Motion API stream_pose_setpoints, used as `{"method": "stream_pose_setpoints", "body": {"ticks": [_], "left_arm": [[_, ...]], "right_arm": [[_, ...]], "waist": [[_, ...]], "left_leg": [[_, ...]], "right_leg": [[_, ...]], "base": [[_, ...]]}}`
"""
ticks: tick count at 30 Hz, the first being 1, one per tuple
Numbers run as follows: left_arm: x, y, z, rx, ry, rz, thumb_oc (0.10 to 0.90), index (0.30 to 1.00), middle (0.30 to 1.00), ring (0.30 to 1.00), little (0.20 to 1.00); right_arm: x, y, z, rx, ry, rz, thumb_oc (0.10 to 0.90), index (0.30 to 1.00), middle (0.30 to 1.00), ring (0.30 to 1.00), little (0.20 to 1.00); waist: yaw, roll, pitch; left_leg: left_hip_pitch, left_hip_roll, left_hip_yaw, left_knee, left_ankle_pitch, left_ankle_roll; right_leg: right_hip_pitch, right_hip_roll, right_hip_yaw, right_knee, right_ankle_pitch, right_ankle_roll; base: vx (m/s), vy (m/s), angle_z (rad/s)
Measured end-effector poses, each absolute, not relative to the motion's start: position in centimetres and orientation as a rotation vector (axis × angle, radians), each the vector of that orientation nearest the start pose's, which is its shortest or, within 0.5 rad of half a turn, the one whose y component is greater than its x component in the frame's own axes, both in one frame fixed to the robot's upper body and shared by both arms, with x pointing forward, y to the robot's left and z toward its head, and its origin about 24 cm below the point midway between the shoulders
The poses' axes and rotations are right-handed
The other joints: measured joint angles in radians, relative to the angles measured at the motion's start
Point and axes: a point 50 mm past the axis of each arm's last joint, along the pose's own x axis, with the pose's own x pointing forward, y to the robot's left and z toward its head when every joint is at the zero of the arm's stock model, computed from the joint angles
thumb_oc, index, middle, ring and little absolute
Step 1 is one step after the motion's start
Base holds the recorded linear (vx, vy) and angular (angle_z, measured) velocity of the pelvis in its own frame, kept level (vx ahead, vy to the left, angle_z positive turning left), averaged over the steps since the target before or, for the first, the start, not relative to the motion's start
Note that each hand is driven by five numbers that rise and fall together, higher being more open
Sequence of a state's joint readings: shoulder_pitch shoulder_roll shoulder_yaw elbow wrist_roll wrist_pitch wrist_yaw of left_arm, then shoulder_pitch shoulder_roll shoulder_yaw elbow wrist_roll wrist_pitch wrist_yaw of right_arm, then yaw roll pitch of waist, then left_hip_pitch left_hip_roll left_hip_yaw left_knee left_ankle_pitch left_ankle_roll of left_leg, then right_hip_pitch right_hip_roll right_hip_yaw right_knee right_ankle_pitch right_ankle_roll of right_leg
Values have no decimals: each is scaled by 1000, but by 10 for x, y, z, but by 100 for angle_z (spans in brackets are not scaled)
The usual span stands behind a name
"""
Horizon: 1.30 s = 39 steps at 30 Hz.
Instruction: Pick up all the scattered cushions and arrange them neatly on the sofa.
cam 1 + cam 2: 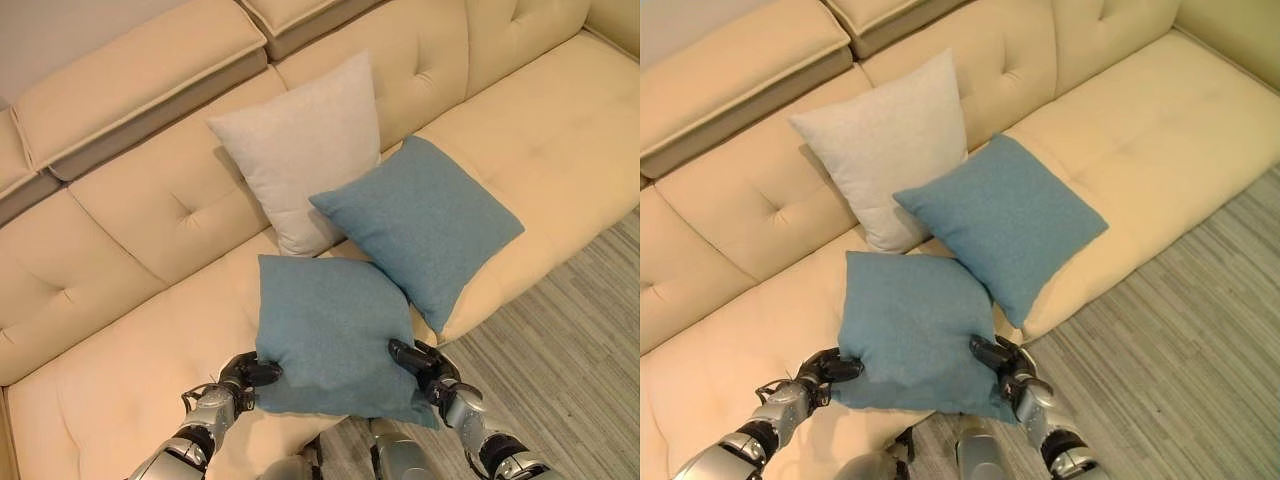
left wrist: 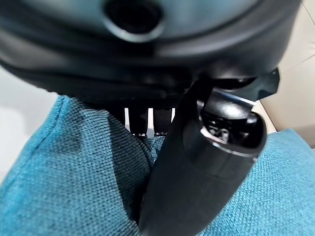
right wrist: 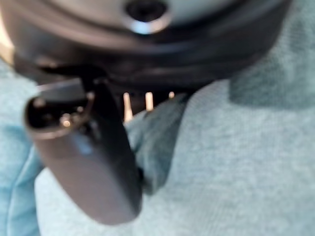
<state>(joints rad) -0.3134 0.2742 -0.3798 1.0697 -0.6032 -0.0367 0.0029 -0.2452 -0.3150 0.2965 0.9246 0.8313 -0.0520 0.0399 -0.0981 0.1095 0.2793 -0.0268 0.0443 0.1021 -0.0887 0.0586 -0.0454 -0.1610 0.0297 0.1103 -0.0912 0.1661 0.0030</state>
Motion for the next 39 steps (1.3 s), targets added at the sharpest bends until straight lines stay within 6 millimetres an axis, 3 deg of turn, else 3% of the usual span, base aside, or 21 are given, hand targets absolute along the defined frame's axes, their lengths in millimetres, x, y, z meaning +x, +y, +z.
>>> {"method": "stream_pose_setpoints", "body": {"ticks": [4, 9, 13, 14, 16, 17, 21, 22, 23, 24, 25, 26, 27, 28, 30, 31, 33, 34, 35, 37, 39], "left_arm": [[228, 206, -94, -87, 711, 43, 400, 300, 300, 300, 300], [230, 206, -81, -131, 635, 37, 400, 300, 300, 300, 300], [238, 202, -69, -195, 574, 41, 400, 300, 300, 300, 300], [241, 203, -66, -210, 557, 45, 400, 300, 300, 300, 300], [242, 207, -64, -215, 548, 54, 400, 300, 300, 300, 300], [241, 209, -64, -223, 547, 64, 400, 300, 300, 300, 300], [243, 209, -59, -240, 525, 67, 400, 300, 300, 300, 300], [245, 208, -56, -243, 509, 62, 400, 300, 300, 300, 300], [247, 205, -53, -244, 494, 57, 400, 300, 300, 300, 300], [246, 203, -52, -249, 488, 55, 400, 300, 300, 300, 300], [249, 201, -49, -257, 473, 53, 400, 300, 300, 300, 300], [248, 204, -49, -245, 475, 59, 400, 300, 300, 300, 300], [247, 205, -50, -242, 479, 62, 400, 300, 300, 300, 300], [243, 214, -51, -213, 494, 88, 400, 300, 300, 300, 300], [240, 232, -50, -161, 502, 119, 400, 300, 300, 300, 300], [240, 238, -48, -146, 498, 136, 400, 300, 300, 300, 300], [239, 253, -44, -121, 491, 182, 400, 300, 300, 300, 300], [236, 262, -43, -107, 494, 207, 400, 300, 300, 300, 300], [232, 269, -43, -92, 500, 232, 400, 300, 300, 300, 300], [226, 275, -45, -96, 508, 264, 400, 300, 300, 300, 300], [223, 271, -49, -114, 521, 265, 400, 300, 300, 300, 300]], "right_arm": [[234, -218, -72, 236, 590, -67, 400, 300, 300, 300, 300], [238, -216, -59, 154, 540, -40, 400, 300, 300, 300, 300], [243, -219, -50, 105, 508, -35, 400, 300, 300, 300, 300], [249, -216, -44, 100, 487, -34, 400, 300, 300, 300, 300], [254, -211, -35, 81, 451, -9, 400, 300, 300, 300, 300], [256, -208, -29, 71, 424, 9, 400, 300, 300, 300, 300], [261, -208, -17, 57, 374, 29, 400, 300, 300, 300, 300], [262, -209, -13, 51, 362, 34, 400, 300, 300, 300, 300], [264, -211, -9, 39, 346, 36, 400, 300, 300, 300, 300], [265, -213, -6, 31, 339, 36, 400, 300, 300, 300, 300], [267, -214, -4, 32, 329, 33, 400, 300, 300, 300, 300], [266, -209, -8, 52, 337, 32, 400, 300, 300, 300, 300], [265, -207, -9, 56, 342, 35, 400, 300, 300, 300, 300], [263, -196, -14, 73, 355, 55, 400, 300, 300, 300, 300], [259, -177, -21, 112, 377, 88, 400, 300, 300, 300, 300], [259, -168, -23, 139, 378, 100, 400, 300, 300, 300, 300], [260, -154, -24, 183, 378, 121, 400, 300, 300, 300, 300], [261, -143, -23, 193, 376, 149, 400, 300, 300, 300, 300], [263, -136, -21, 194, 369, 175, 400, 300, 300, 300, 300], [268, -128, -16, 178, 355, 215, 400, 300, 300, 300, 300], [274, -127, -10, 172, 332, 227, 400, 300, 300, 300, 300]], "waist": [[-1, 0, 0], [0, 0, -1], [3, -1, 4], [2, -18, 14], [3, -46, 32], [-2, -59, 37], [-14, -53, 33], [-21, -49, 30], [-38, -32, 20], [-37, -18, 10], [-28, -27, -5], [-19, -68, -25], [-18, -85, -35], [3, -118, -54], [36, -147, -71], [36, -147, -72], [77, -143, -73], [92, -138, -73], [97, -140, -78], [130, -148, -87], [134, -145, -88]], "left_leg": [[40, 2, -9, -1, -7, 3], [52, 4, -37, 0, -4, -2], [9, 1, -84, 63, -12, -12], [-8, 11, -41, 121, -24, -16], [-7, 45, -27, 207, -41, -45], [7, 87, -29, 246, -52, -75], [74, 224, -27, 242, -54, -128], [79, 254, -10, 232, -39, -131], [95, 274, -2, 192, -23, -110], [107, 276, 0, 173, -31, -108], [111, 243, -9, 134, -82, -162], [97, 173, -27, 129, -89, -150], [90, 148, -30, 131, -87, -135], [86, 92, -35, 136, -94, -116], [66, 56, -60, 172, -112, -86], [44, 46, -75, 195, -116, -77], [38, 67, -100, 201, -117, -67], [40, 92, -107, 200, -119, -66], [43, 101, -113, 189, -112, -74], [57, 107, -104, 165, -106, -84], [50, 117, -112, 152, -91, -93]], "right_leg": [[45, 0, -11, 0, -7, -4], [66, -1, -31, 1, -8, -7], [81, -20, -107, 11, -17, -24], [87, -42, -138, 22, -19, -46], [110, -77, -168, 22, -16, -42], [119, -98, -190, 35, -32, -38], [119, -147, -259, 112, -72, 13], [112, -159, -278, 140, -87, 32], [106, -174, -308, 168, -97, 68], [91, -174, -307, 185, -99, 86], [75, -228, -310, 204, -87, 118], [60, -292, -300, 212, -67, 143], [56, -321, -295, 212, -63, 153], [59, -373, -291, 207, -42, 137], [80, -407, -294, 196, 0, 126], [82, -405, -282, 208, 33, 114], [41, -368, -213, 297, 20, 126], [23, -327, -216, 352, -54, 144], [22, -295, -257, 375, -110, 131], [39, -262, -315, 347, -140, 122], [60, -239, -289, 298, -161, 136]], "base": [[72, -75, 5], [-45, -65, 15], [-106, 5, 59], [-76, 125, 61], [-81, 187, 58], [-57, 217, 62], [-85, 320, 66], [-96, 386, 97], [-74, 402, 75], [-133, 574, 66], [-114, 442, 47], [-119, 400, 46], [-69, 196, 42], [-95, 301, 24], [-81, 356, 47], [-44, 402, 71], [-25, 406, 42], [7, 323, 17], [28, 113, -1], [50, 123, -11], [73, 92, 4]]}}
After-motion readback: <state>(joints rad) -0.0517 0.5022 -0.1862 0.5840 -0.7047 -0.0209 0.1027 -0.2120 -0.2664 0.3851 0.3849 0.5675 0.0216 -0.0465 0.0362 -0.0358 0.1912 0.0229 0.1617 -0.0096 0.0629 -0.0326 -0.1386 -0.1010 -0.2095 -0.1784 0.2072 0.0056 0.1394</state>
